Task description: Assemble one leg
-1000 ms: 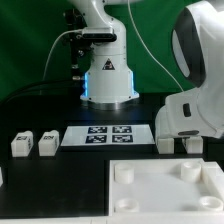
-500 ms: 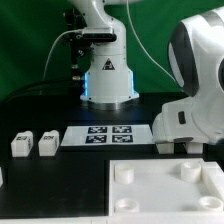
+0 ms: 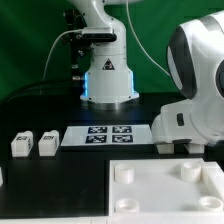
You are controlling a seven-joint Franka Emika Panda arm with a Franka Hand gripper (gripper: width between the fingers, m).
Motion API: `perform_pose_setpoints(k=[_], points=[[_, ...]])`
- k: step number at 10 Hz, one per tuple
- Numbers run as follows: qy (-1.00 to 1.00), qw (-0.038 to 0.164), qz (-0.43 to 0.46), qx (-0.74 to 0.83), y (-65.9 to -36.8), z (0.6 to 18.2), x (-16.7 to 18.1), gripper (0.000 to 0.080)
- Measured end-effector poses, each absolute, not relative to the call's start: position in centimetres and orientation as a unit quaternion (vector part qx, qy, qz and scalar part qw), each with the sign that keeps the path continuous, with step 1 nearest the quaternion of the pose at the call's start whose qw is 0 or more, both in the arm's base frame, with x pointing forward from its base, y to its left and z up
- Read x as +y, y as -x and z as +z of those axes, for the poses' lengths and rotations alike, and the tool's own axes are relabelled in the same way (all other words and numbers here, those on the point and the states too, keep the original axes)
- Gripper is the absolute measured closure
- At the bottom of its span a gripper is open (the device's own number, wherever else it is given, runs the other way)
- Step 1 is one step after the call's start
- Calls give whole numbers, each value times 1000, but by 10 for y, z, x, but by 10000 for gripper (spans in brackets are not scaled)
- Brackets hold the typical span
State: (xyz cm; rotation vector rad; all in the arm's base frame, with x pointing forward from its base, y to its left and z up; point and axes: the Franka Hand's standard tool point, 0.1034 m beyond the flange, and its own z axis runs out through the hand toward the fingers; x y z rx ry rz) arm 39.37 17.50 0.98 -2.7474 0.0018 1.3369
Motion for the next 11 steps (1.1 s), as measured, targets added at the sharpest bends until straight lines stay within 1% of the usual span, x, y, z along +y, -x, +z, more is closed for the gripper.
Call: perform_pose_setpoints(k=[1, 2, 10, 11], points=[[898, 43, 437, 1, -394, 10, 175, 478], [898, 43, 437, 1, -394, 10, 175, 509], [899, 44, 436, 0, -396, 11, 174, 509], [902, 57, 428, -18, -412, 27, 168, 509]])
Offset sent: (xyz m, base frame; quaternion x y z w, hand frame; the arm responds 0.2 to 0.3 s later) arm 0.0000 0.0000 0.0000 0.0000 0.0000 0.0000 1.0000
